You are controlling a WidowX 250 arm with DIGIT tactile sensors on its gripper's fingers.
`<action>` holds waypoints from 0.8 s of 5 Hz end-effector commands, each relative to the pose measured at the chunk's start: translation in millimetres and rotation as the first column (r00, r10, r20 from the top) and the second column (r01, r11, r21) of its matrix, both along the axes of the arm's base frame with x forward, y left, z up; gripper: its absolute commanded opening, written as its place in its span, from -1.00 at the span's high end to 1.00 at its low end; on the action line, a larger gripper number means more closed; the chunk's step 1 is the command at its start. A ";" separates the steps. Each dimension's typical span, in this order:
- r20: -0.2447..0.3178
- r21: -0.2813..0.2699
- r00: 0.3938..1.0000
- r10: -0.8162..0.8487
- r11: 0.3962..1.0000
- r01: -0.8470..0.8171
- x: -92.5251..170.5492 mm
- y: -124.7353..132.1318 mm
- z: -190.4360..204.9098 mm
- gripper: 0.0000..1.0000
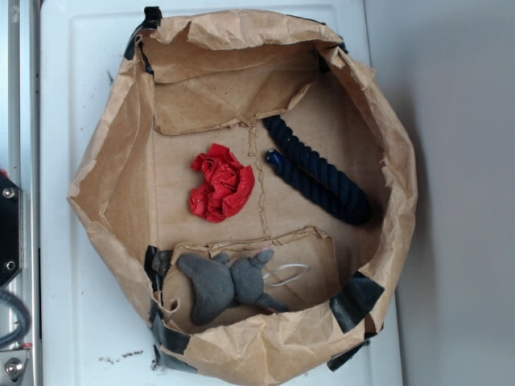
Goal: Grab the gray animal.
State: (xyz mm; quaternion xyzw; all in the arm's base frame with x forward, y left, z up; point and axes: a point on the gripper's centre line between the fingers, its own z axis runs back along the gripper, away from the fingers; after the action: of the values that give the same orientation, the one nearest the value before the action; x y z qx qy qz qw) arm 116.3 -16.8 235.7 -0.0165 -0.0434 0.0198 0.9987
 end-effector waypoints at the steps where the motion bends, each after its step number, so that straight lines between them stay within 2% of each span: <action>1: 0.000 0.000 1.000 0.000 1.000 0.000 0.0 0.0 0.0 -1.00; 2: 0.063 -0.001 0.994 -0.092 0.996 0.093 50.0 4.3 4.7 -1.00; 3: 0.169 0.044 0.983 -0.077 0.997 0.071 98.7 0.2 22.6 -1.00; 4: 0.253 0.129 0.962 -0.100 0.989 0.069 145.8 -4.1 15.5 -1.00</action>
State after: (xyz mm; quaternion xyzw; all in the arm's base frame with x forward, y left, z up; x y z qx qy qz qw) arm 261.0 -16.4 229.0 0.0426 -0.1437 -0.0261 0.9884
